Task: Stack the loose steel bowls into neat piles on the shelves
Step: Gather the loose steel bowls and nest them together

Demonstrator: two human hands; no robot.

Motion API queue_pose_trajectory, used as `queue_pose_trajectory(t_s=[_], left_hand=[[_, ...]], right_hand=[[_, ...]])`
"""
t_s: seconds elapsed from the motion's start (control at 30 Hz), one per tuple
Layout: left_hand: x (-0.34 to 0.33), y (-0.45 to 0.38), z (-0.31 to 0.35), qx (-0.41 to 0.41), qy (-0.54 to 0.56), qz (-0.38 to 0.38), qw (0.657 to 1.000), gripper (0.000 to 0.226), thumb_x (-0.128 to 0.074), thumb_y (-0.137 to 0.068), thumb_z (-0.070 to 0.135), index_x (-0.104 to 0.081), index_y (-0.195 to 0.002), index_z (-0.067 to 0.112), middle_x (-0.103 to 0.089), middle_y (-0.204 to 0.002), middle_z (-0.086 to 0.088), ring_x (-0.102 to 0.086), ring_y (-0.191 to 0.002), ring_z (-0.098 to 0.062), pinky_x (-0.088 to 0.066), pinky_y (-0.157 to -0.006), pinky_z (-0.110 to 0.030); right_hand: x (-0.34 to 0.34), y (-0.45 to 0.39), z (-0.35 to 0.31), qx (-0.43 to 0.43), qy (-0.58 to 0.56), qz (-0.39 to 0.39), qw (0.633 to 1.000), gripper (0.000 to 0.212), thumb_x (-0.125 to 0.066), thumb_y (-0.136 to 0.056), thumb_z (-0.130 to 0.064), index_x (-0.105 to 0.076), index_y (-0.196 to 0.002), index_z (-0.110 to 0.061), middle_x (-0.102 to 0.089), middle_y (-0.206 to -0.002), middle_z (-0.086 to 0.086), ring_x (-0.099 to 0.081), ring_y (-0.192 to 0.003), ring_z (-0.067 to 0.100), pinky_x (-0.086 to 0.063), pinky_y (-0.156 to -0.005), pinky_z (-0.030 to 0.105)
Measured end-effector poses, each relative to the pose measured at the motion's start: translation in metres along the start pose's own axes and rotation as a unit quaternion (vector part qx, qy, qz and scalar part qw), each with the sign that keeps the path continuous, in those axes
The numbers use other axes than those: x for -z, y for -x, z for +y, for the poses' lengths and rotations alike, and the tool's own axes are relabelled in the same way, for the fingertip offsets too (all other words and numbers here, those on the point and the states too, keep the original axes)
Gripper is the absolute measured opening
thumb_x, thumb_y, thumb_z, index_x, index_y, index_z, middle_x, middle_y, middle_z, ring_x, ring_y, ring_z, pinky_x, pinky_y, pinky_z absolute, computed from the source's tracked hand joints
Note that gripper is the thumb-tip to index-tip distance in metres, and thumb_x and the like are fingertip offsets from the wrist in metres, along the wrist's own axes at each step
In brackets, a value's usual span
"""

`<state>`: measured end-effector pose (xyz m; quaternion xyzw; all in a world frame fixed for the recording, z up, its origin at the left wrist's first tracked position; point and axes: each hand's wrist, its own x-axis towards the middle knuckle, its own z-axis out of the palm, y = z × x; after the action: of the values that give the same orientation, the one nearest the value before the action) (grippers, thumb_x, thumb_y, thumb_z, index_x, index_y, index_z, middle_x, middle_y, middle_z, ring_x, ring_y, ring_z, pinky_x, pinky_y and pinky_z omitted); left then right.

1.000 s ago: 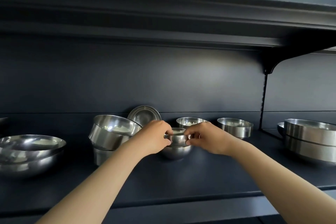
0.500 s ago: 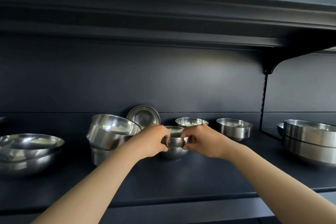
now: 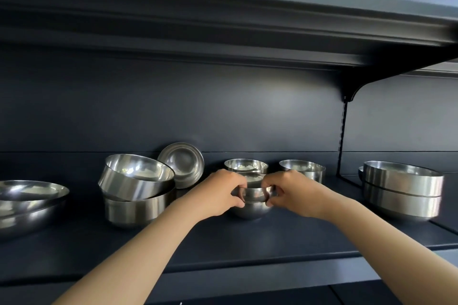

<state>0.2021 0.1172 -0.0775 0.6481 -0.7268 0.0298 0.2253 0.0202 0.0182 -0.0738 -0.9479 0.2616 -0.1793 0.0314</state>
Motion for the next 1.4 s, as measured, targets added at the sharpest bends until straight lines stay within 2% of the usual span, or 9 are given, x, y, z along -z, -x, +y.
queue_pose_trajectory(t_s=[0.17, 0.4, 0.5, 0.67, 0.8, 0.93, 1.1, 1.27, 1.4], left_hand=[[-0.020, -0.023, 0.039, -0.037, 0.030, -0.015, 0.999, 0.016, -0.069, -0.081, 0.022, -0.055, -0.075, 0.022, -0.058, -0.079, 0.004, -0.050, -0.067, -0.013, -0.040, -0.059, -0.028], [-0.037, -0.050, 0.078, -0.062, 0.050, -0.035, 0.996, 0.014, -0.069, -0.082, 0.018, -0.055, -0.078, 0.018, -0.064, -0.094, -0.004, -0.056, -0.083, -0.021, -0.047, -0.074, -0.036], [-0.038, -0.057, 0.085, -0.064, 0.045, -0.047, 0.996, 0.010, -0.068, -0.083, 0.017, -0.059, -0.083, 0.012, -0.064, -0.093, -0.004, -0.056, -0.079, -0.021, -0.046, -0.070, -0.035], [-0.039, -0.058, 0.082, -0.063, 0.049, -0.043, 0.996, 0.015, -0.060, -0.089, 0.021, -0.049, -0.079, 0.025, -0.048, -0.080, 0.005, -0.044, -0.065, -0.012, -0.035, -0.057, -0.027], [-0.041, -0.057, 0.082, -0.062, 0.041, -0.044, 0.996, 0.007, -0.057, -0.091, 0.021, -0.059, -0.089, 0.014, -0.056, -0.091, -0.004, -0.052, -0.078, -0.024, -0.044, -0.070, -0.036], [-0.036, -0.047, 0.080, -0.060, 0.036, -0.027, 0.997, 0.017, -0.055, -0.092, 0.020, -0.062, -0.108, 0.018, -0.059, -0.108, -0.003, -0.054, -0.097, -0.020, -0.043, -0.079, -0.033], [-0.002, -0.010, 0.053, -0.063, -0.010, 0.055, 0.996, 0.024, -0.059, -0.090, 0.020, -0.062, -0.114, 0.022, -0.059, -0.116, 0.006, -0.047, -0.098, -0.005, -0.035, -0.083, -0.023], [0.052, 0.046, 0.001, -0.017, -0.063, 0.111, 0.992, 0.023, -0.060, -0.090, 0.023, -0.064, -0.112, 0.023, -0.062, -0.114, 0.008, -0.051, -0.103, -0.008, -0.036, -0.089, -0.022], [0.094, 0.091, -0.053, 0.034, -0.087, 0.140, 0.986, 0.021, -0.060, -0.087, 0.031, -0.065, -0.107, 0.027, -0.061, -0.108, 0.014, -0.047, -0.108, -0.006, -0.035, -0.088, -0.022]], right_hand=[[0.024, 0.039, 0.025, -0.026, 0.039, -0.003, 0.999, 0.012, -0.065, -0.081, -0.015, -0.058, -0.076, -0.023, -0.052, -0.063, -0.017, -0.050, -0.064, -0.015, -0.033, -0.052, 0.013], [0.044, 0.067, 0.052, -0.054, 0.101, 0.003, 0.993, 0.005, -0.065, -0.084, -0.020, -0.061, -0.086, -0.021, -0.051, -0.072, -0.016, -0.044, -0.061, -0.007, -0.035, -0.063, 0.021], [0.045, 0.073, 0.059, -0.061, 0.084, 0.008, 0.995, 0.006, -0.064, -0.086, -0.021, -0.064, -0.091, -0.019, -0.057, -0.078, -0.010, -0.046, -0.063, -0.004, -0.038, -0.064, 0.021], [0.042, 0.073, 0.065, -0.045, 0.068, 0.023, 0.996, 0.006, -0.060, -0.090, -0.024, -0.064, -0.093, -0.022, -0.055, -0.070, -0.013, -0.048, -0.060, 0.000, -0.039, -0.062, 0.017], [0.041, 0.070, 0.068, -0.032, 0.093, 0.019, 0.995, 0.008, -0.059, -0.090, -0.025, -0.063, -0.096, -0.020, -0.057, -0.074, -0.011, -0.049, -0.064, 0.002, -0.037, -0.062, 0.016], [0.046, 0.068, 0.066, -0.024, 0.107, 0.013, 0.994, 0.011, -0.061, -0.089, -0.028, -0.066, -0.098, -0.022, -0.063, -0.087, -0.011, -0.050, -0.066, -0.002, -0.034, -0.062, 0.011], [0.051, 0.049, 0.024, 0.031, 0.076, 0.081, 0.993, 0.013, -0.065, -0.087, -0.024, -0.067, -0.099, -0.020, -0.061, -0.090, -0.013, -0.056, -0.071, 0.008, -0.036, -0.064, 0.014], [0.034, 0.012, -0.055, 0.111, 0.022, 0.094, 0.989, 0.011, -0.067, -0.085, -0.021, -0.067, -0.096, -0.019, -0.057, -0.077, -0.018, -0.051, -0.065, 0.001, -0.037, -0.064, 0.009], [0.010, -0.019, -0.114, 0.146, -0.034, 0.097, 0.984, 0.017, -0.068, -0.085, -0.022, -0.066, -0.102, -0.022, -0.058, -0.085, -0.020, -0.052, -0.067, 0.003, -0.037, -0.065, 0.007]])
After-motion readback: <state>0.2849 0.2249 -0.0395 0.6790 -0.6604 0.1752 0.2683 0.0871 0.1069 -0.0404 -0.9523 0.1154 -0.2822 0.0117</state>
